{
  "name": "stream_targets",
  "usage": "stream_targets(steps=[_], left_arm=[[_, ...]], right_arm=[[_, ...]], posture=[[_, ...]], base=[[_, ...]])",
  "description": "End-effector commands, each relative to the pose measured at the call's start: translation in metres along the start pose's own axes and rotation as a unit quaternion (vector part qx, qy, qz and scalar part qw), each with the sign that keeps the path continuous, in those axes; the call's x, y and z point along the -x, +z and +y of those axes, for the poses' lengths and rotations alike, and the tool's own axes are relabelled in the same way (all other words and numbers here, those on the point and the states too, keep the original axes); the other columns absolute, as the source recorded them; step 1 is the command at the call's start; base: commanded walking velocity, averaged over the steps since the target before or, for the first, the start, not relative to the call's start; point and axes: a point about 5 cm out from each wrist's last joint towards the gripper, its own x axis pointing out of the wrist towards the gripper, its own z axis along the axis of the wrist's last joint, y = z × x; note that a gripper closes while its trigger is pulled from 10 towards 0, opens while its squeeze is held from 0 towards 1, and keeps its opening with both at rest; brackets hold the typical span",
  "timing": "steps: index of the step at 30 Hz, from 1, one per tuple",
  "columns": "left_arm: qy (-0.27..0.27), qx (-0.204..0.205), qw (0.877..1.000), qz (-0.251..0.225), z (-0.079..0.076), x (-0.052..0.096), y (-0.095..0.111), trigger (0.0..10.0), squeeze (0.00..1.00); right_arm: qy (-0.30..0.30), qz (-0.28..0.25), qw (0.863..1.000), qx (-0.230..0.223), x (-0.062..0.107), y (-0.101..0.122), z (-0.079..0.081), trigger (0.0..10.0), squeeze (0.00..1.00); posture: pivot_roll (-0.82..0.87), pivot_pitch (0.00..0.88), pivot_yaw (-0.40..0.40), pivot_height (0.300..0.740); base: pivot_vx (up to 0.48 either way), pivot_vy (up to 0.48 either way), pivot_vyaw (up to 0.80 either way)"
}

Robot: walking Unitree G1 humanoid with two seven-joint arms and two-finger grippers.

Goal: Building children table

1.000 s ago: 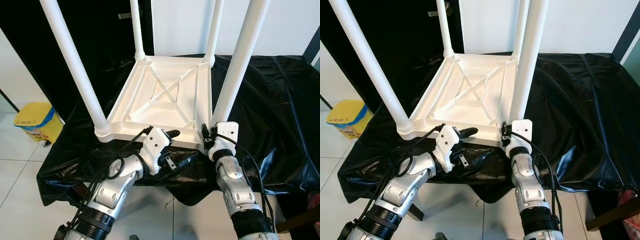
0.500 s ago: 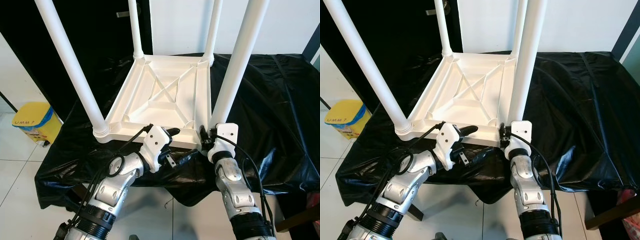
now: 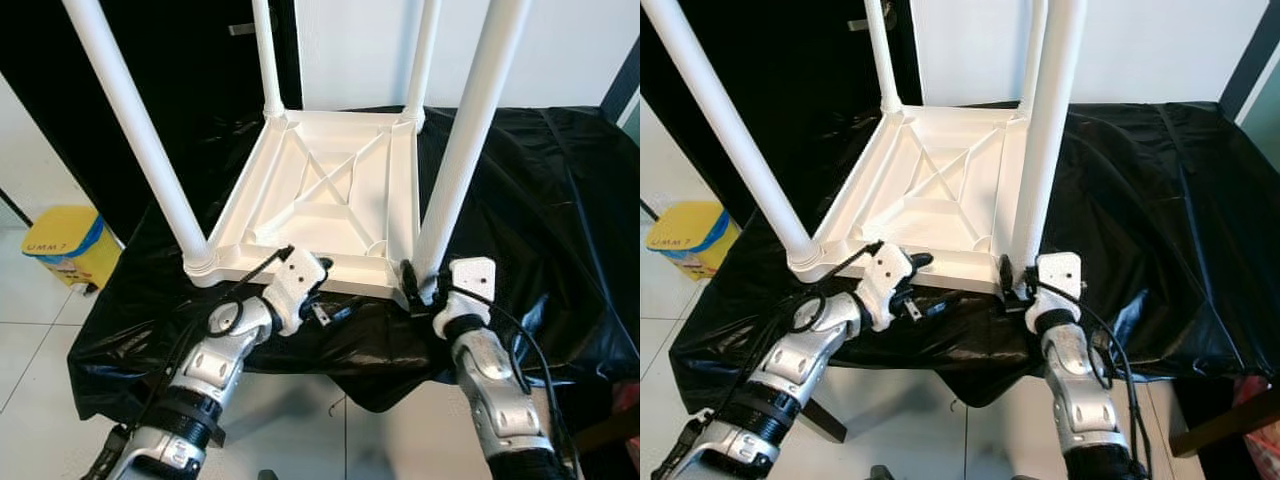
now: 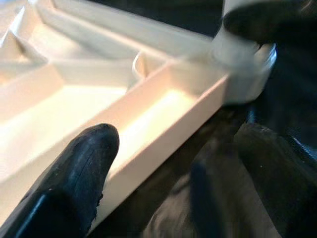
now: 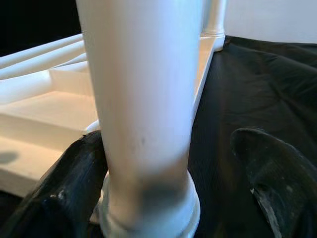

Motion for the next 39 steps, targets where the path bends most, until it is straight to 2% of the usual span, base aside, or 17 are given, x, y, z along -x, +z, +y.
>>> stream_targets(steps=[1, 3, 11, 15, 19, 20, 22, 23, 25, 26, 27, 28, 29, 39], left_arm=[[0.044, -0.014, 0.999, 0.014, 0.007, 0.000, -0.004, 10.0, 0.00], [0.068, -0.035, 0.996, 0.054, 0.020, -0.001, -0.013, 10.0, 0.00], [0.106, -0.057, 0.990, 0.077, 0.041, -0.004, -0.015, 10.0, 0.00], [0.114, -0.065, 0.987, 0.090, 0.046, -0.006, -0.015, 10.0, 0.00], [0.117, -0.045, 0.984, 0.127, 0.052, -0.007, -0.022, 10.0, 0.00], [0.112, -0.024, 0.984, 0.137, 0.053, -0.006, -0.025, 10.0, 0.00], [0.112, -0.024, 0.984, 0.137, 0.053, -0.006, -0.025, 10.0, 0.00], [0.109, -0.005, 0.984, 0.143, 0.053, -0.005, -0.028, 10.0, 0.00], [0.102, 0.003, 0.984, 0.148, 0.054, -0.004, -0.030, 10.0, 0.00], [0.101, 0.016, 0.983, 0.152, 0.056, -0.002, -0.032, 7.4, 0.00], [0.101, 0.016, 0.983, 0.152, 0.056, -0.002, -0.032, 7.4, 0.00], [0.102, 0.024, 0.982, 0.158, 0.057, 0.000, -0.034, 2.8, 0.00], [0.105, 0.025, 0.981, 0.163, 0.060, 0.001, -0.035, 0.0, 0.00], [0.080, 0.030, 0.982, 0.170, 0.064, 0.014, -0.042, 0.0, 0.00]], right_arm=[[0.007, -0.001, 1.000, -0.004, 0.002, 0.000, 0.001, 10.0, 0.00], [0.010, 0.004, 1.000, 0.000, 0.013, -0.002, -0.003, 10.0, 0.00], [0.006, 0.013, 1.000, -0.001, 0.022, -0.004, -0.004, 10.0, 0.00], [0.008, 0.014, 1.000, -0.002, 0.023, -0.004, -0.004, 10.0, 0.00], [0.015, 0.016, 1.000, -0.001, 0.022, -0.004, -0.003, 10.0, 0.00], [0.016, 0.017, 1.000, -0.001, 0.023, -0.004, -0.003, 10.0, 0.00], [0.016, 0.017, 1.000, -0.001, 0.023, -0.004, -0.003, 10.0, 0.00], [0.017, 0.017, 1.000, 0.000, 0.023, -0.004, -0.004, 10.0, 0.00], [0.018, 0.018, 1.000, 0.001, 0.024, -0.004, -0.005, 10.0, 0.00], [0.019, 0.020, 1.000, 0.003, 0.024, -0.004, -0.005, 10.0, 0.00], [0.019, 0.020, 1.000, 0.003, 0.024, -0.004, -0.005, 10.0, 0.00], [0.020, 0.021, 1.000, 0.005, 0.024, -0.004, -0.006, 10.0, 0.00], [0.022, 0.021, 1.000, 0.006, 0.024, -0.004, -0.006, 10.0, 0.00], [0.026, 0.029, 0.999, 0.011, 0.025, -0.005, -0.010, 10.0, 0.00]], posture=[[-0.20, 0.000, 0.064, 0.740], [-0.22, 0.000, 0.082, 0.740], [-0.24, 0.000, 0.104, 0.740], [-0.24, 0.000, 0.106, 0.740], [-0.24, 0.000, 0.103, 0.740], [-0.24, 0.000, 0.099, 0.740], [-0.24, 0.000, 0.099, 0.740], [-0.24, 0.000, 0.099, 0.740], [-0.24, 0.000, 0.096, 0.740], [-0.24, 0.000, 0.094, 0.740], [-0.24, 0.000, 0.094, 0.740], [-0.24, 0.000, 0.092, 0.740], [-0.24, 0.000, 0.088, 0.740], [-0.24, 0.000, 0.078, 0.740]], base=[[0.000, 0.000, 0.00], [0.000, 0.000, 0.00], [0.000, 0.000, 0.00], [0.000, 0.000, 0.00], [0.000, 0.000, 0.00], [0.000, 0.000, 0.00], [0.000, 0.000, 0.00], [0.000, 0.000, 0.00], [0.000, 0.000, 0.00], [0.000, 0.000, 0.00], [0.000, 0.000, 0.00], [0.000, 0.000, 0.00], [0.000, 0.000, 0.00], [0.000, 0.000, 0.00]])
